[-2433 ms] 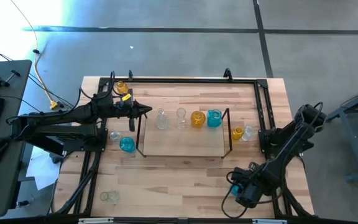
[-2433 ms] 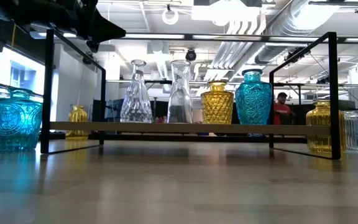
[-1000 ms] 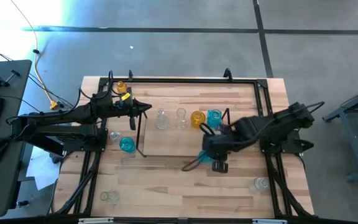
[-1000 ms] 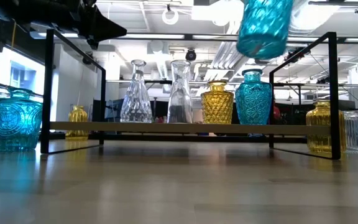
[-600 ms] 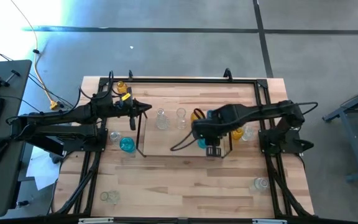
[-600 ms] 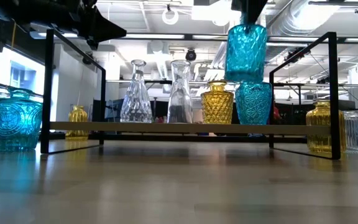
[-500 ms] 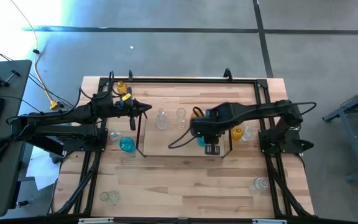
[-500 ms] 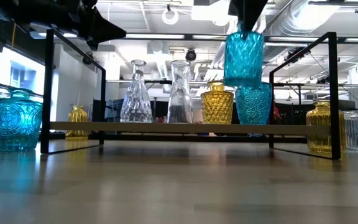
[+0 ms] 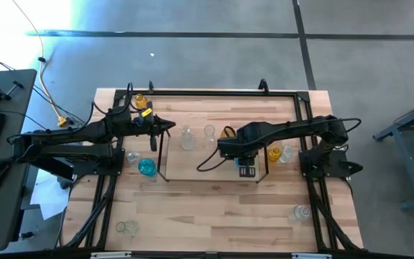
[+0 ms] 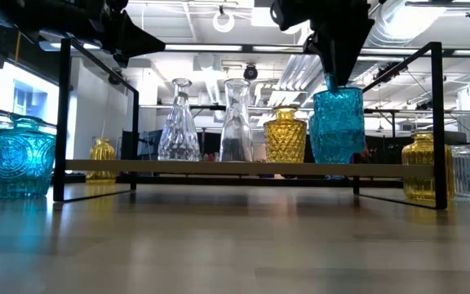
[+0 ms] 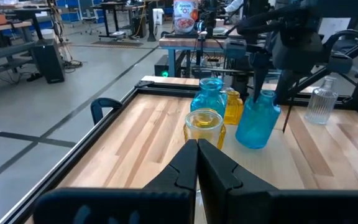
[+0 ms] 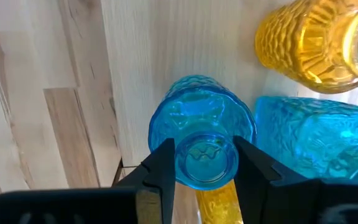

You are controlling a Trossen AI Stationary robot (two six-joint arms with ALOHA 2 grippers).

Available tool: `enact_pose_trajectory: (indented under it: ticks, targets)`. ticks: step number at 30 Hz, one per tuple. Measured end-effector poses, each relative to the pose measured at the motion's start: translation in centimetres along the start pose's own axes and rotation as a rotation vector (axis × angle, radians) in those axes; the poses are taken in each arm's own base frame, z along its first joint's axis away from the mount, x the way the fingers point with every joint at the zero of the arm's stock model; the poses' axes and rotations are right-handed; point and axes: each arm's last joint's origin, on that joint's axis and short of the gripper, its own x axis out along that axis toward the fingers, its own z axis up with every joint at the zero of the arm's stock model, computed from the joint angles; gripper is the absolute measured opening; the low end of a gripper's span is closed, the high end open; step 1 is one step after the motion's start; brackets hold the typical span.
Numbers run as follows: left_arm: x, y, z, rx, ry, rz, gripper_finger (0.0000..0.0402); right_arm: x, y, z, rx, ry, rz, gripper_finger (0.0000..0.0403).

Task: Sort vases onto shelf
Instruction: Put the blue vase on the shelf aligned with the other blue vase

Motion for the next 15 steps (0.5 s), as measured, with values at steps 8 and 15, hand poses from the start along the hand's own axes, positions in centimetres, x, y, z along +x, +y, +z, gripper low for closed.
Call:
enact_pose_trajectory:
  ticks: [8, 15]
  targets:
    - [0.0, 0.0, 0.0, -0.001, 0.0, 0.0, 0.0, -0.01, -0.06, -0.02, -0.014, 0.001, -0.002, 0.0095]
    - [0.0, 0.0, -0.04, 0.004, 0.004, 0.0, 0.0, 0.19, -0.11, -0.07, -0.003, 0.003, -0.02, 0.0095]
